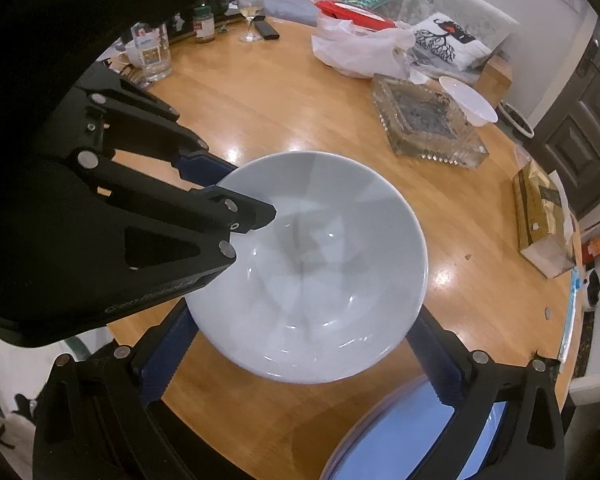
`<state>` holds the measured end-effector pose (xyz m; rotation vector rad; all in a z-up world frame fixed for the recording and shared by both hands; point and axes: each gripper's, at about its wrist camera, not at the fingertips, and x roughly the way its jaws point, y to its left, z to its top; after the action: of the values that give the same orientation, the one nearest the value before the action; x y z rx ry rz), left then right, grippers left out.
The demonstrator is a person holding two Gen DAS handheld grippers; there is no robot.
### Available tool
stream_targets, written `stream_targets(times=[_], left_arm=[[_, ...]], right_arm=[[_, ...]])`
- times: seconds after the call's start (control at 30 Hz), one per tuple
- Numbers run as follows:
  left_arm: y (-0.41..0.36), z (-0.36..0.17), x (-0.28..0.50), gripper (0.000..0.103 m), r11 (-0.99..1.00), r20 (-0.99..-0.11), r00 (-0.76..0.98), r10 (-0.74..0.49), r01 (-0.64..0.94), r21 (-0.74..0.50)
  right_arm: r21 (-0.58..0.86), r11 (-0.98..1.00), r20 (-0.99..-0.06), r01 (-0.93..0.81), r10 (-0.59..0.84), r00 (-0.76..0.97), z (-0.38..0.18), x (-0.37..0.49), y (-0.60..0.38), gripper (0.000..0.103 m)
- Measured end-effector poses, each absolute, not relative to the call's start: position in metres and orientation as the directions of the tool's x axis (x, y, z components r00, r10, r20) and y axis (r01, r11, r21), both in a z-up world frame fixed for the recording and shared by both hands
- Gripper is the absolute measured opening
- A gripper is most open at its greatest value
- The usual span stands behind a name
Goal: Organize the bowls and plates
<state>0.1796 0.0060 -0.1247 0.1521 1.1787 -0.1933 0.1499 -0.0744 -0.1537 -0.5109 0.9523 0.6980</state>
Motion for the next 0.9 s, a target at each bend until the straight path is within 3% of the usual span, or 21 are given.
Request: stream_targets(times=[0.2,0.37,0.67,0.9], left_arm=[[0.011,-0.119,0.18,0.021,0.972,-0.917,0.381,-0.118,0.233,-0.029],[0.013,-0.115,0.181,0.029,0.967,-0.906,0.394,-0.156,0.247,-0.059],[0.025,-0.124,0.192,0.03,0.957,-0.899,0.38,-0.218,0.263,-0.121],[0.032,-0.137,0.204,0.03,0.939,-0.89,0.355,-0.288,0.286,-0.19]], right_arm=[[-0.05,0.714,-0.836,-0.698,0.352,0.42,-0.155,0.141,-0.086,0.1],[0.04,0.797,-0.757,-0.602,0.418,0.503,-0.151,0.121,-0.109,0.1],[0.036,0.842,-0.672,-0.538,0.419,0.611,-0.177,0.094,-0.106,0.101],[0.083,0.869,-0.712,-0.487,0.394,0.582,-0.199,0.11,-0.093,0.102]])
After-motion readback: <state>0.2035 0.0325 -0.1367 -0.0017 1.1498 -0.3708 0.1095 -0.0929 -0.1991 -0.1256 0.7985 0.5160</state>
